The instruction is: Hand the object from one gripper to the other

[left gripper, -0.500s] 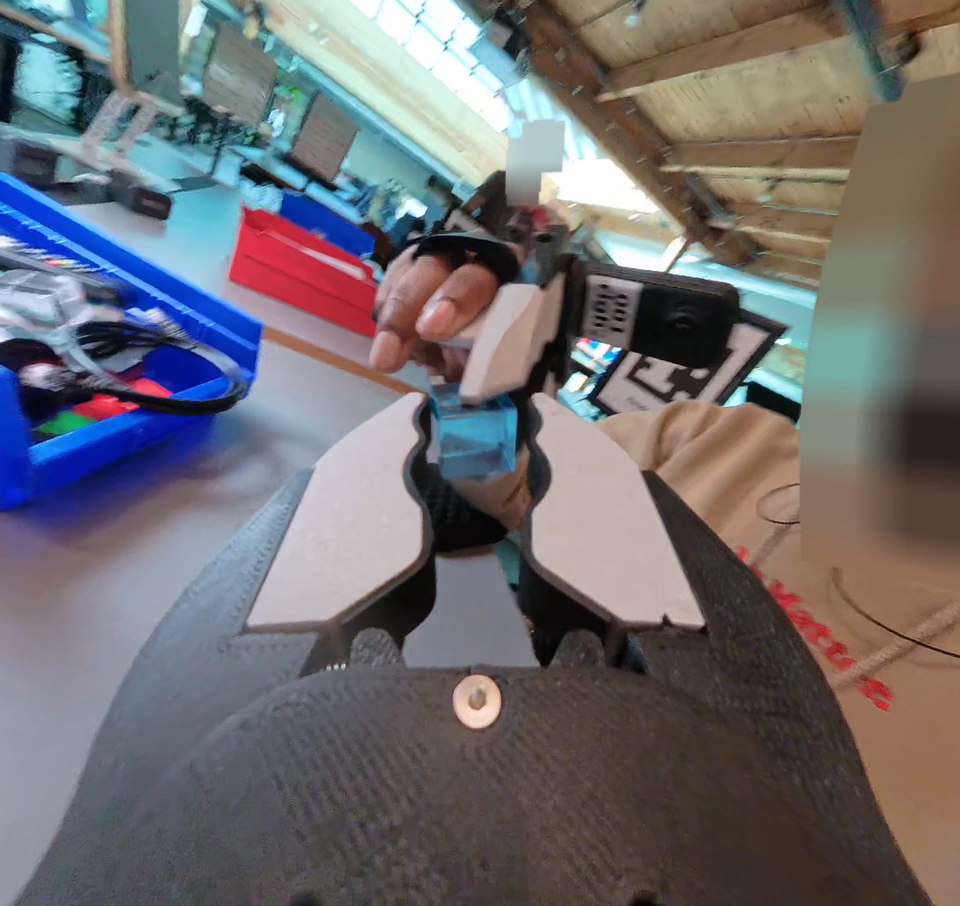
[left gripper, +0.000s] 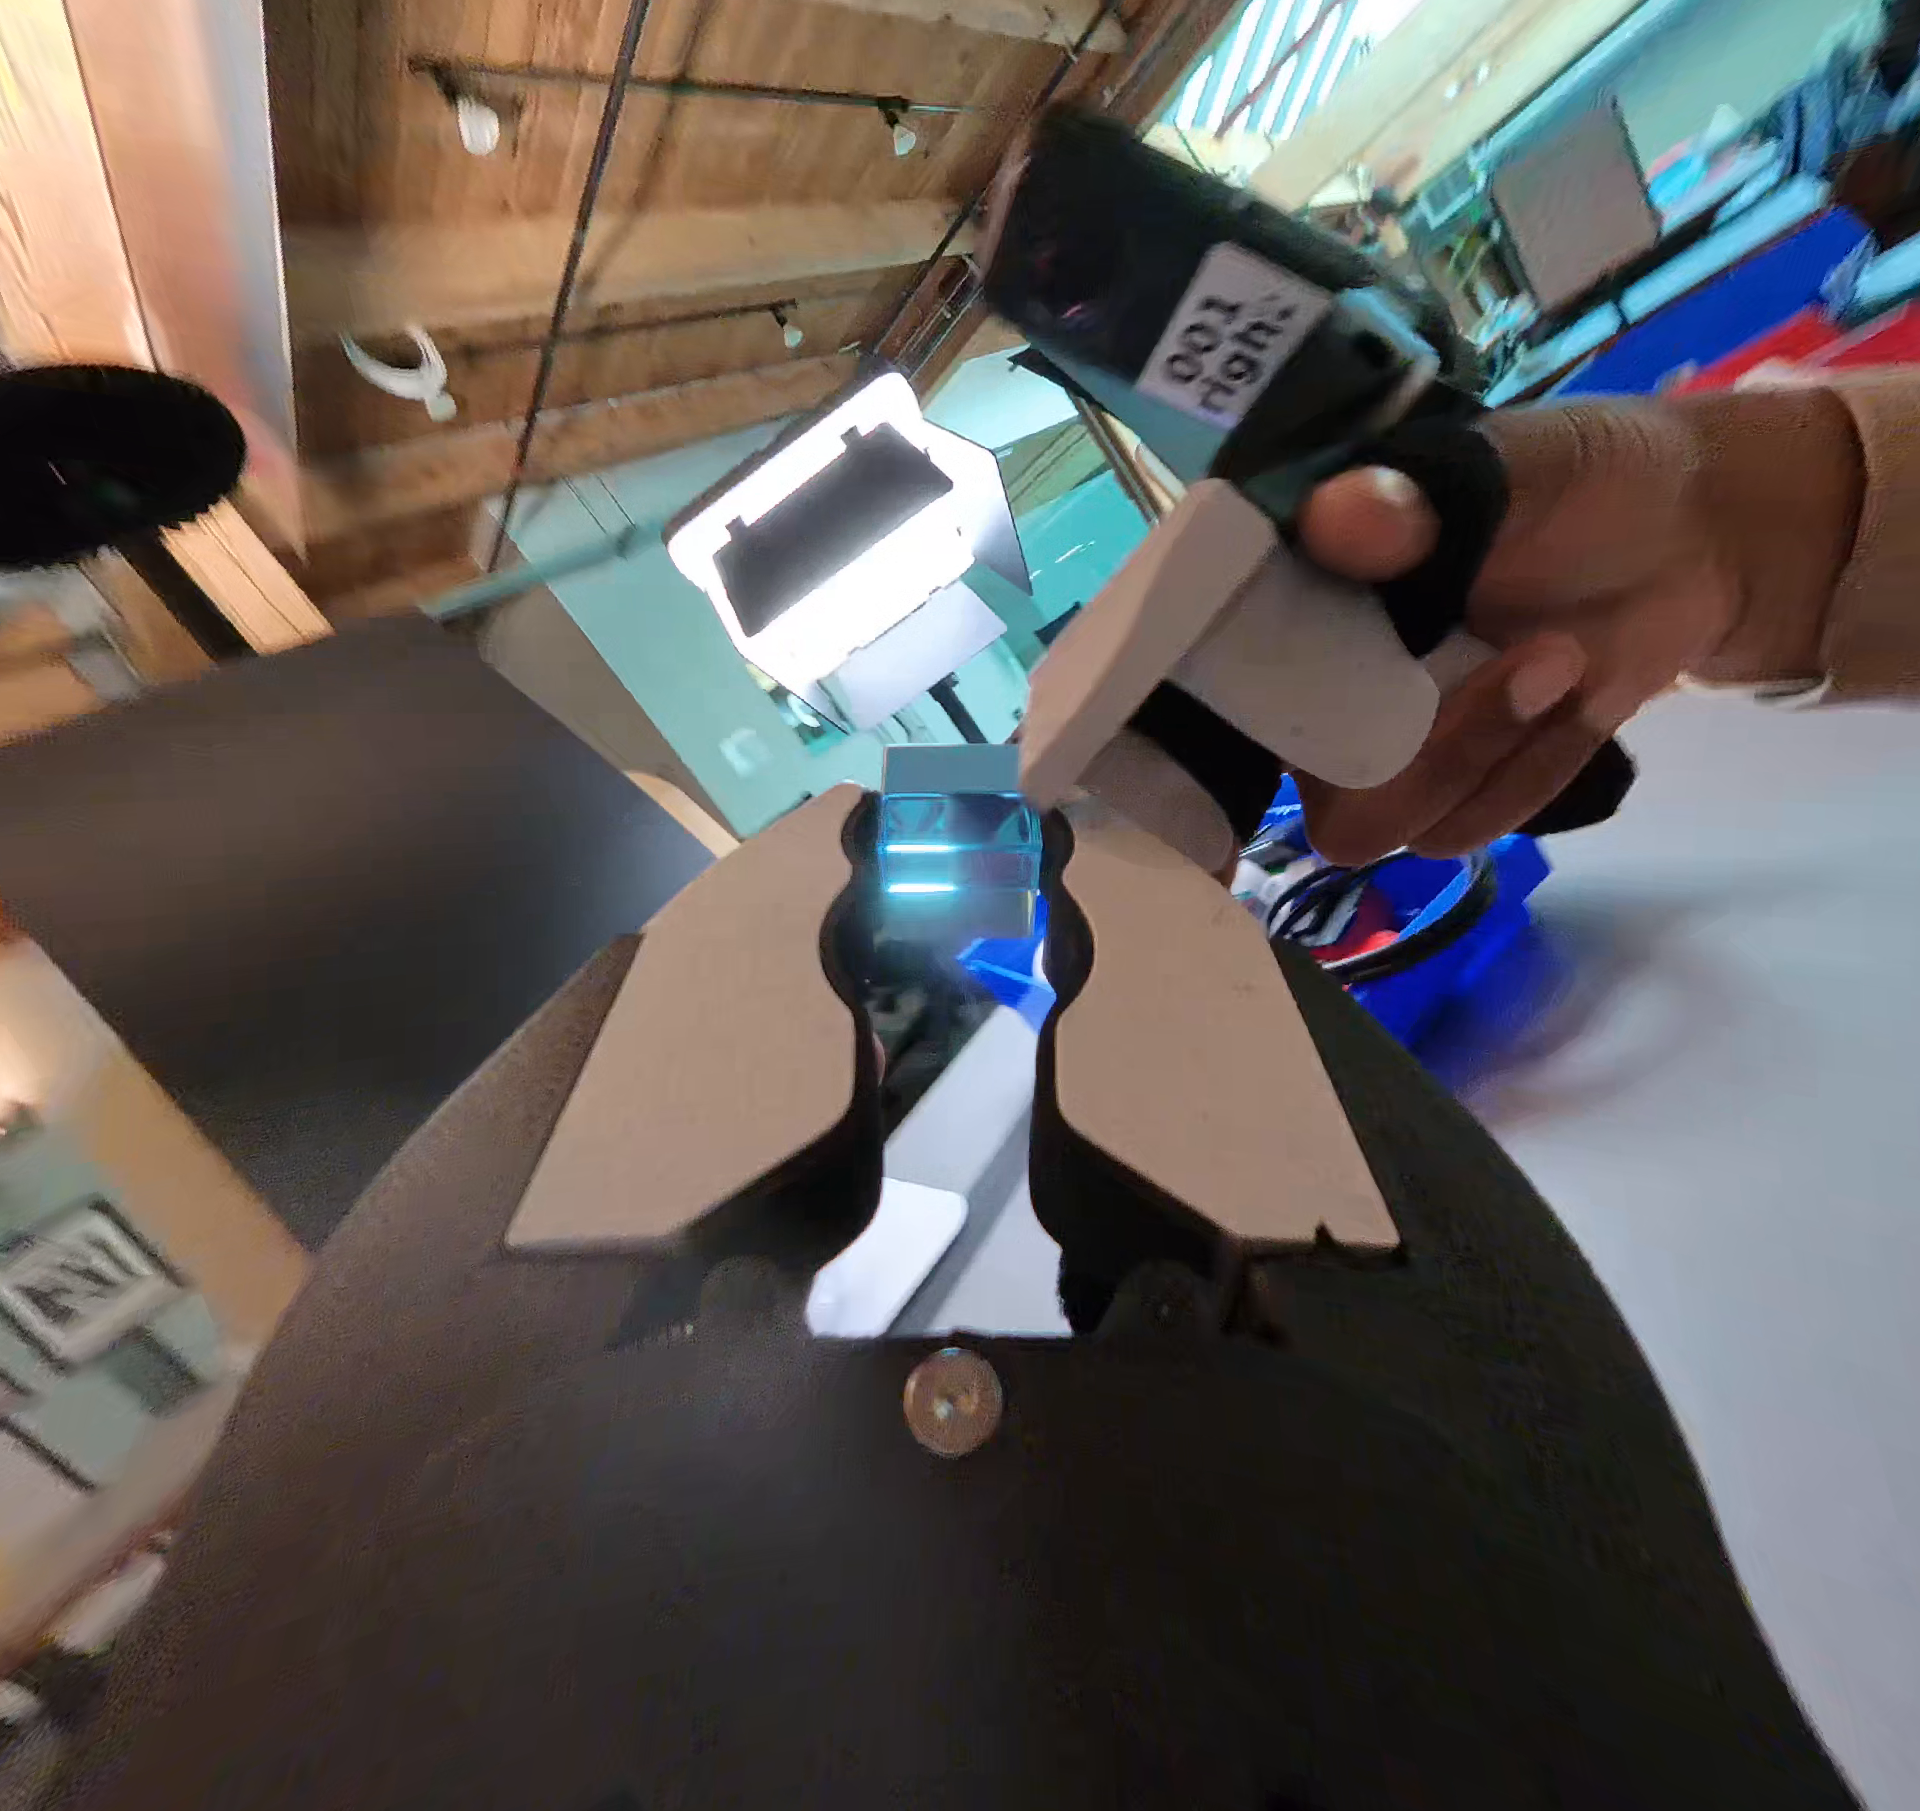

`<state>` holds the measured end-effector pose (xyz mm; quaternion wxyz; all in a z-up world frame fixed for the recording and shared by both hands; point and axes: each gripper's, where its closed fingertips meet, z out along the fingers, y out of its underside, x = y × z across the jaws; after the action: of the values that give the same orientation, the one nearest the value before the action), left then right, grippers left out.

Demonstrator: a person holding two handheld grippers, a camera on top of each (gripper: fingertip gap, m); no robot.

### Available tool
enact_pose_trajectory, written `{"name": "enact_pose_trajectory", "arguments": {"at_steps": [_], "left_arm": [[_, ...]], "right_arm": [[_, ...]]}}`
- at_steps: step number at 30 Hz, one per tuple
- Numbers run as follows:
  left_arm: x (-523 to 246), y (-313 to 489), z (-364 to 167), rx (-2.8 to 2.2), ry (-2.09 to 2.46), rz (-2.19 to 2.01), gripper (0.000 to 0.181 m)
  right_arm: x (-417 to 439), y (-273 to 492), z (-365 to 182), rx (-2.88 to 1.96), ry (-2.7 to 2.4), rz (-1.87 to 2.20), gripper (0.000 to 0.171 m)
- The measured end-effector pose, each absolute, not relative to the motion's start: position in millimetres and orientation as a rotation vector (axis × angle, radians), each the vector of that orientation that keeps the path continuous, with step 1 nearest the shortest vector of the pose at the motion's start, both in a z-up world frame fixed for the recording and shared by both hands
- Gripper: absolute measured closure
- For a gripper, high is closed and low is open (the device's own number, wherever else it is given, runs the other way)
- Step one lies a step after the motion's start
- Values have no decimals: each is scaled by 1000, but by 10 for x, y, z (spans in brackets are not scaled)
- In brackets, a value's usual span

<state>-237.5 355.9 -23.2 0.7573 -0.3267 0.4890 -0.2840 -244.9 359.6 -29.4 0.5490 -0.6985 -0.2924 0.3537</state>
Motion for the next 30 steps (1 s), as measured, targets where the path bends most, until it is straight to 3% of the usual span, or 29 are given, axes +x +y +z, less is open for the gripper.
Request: {"name": "enact_pose_trajectory", "arguments": {"at_steps": [2, 5, 11, 16, 20, 24, 30], "left_arm": [[-2343, 3485, -269, -623, 1087, -491, 152], [-2336, 3469, -300, -619, 1129, -515, 148], [-2564, 3943, -190, -923, 988, -852, 147], [-2744, 4333, -218, -1133, 890, -867, 153], [-2765, 4407, -243, -1152, 886, -843, 152], [-2749, 4431, -274, -1155, 907, -802, 150], [-2917, 4577, -200, -1210, 849, -816, 150]], "right_arm": [[-2587, 3527, -365, -1681, -702, 1010, 135], [-2564, 3527, -374, -1672, -739, 996, 139], [-1529, 3888, -283, -1681, -695, 231, 141], [-359, 4114, -1099, -2103, -622, -173, 140], [-298, 4217, -1716, -2281, -701, -166, 141], [-372, 4369, -1989, -2321, -695, -190, 140], [-389, 4483, -1531, -2104, -544, -105, 130]]}}
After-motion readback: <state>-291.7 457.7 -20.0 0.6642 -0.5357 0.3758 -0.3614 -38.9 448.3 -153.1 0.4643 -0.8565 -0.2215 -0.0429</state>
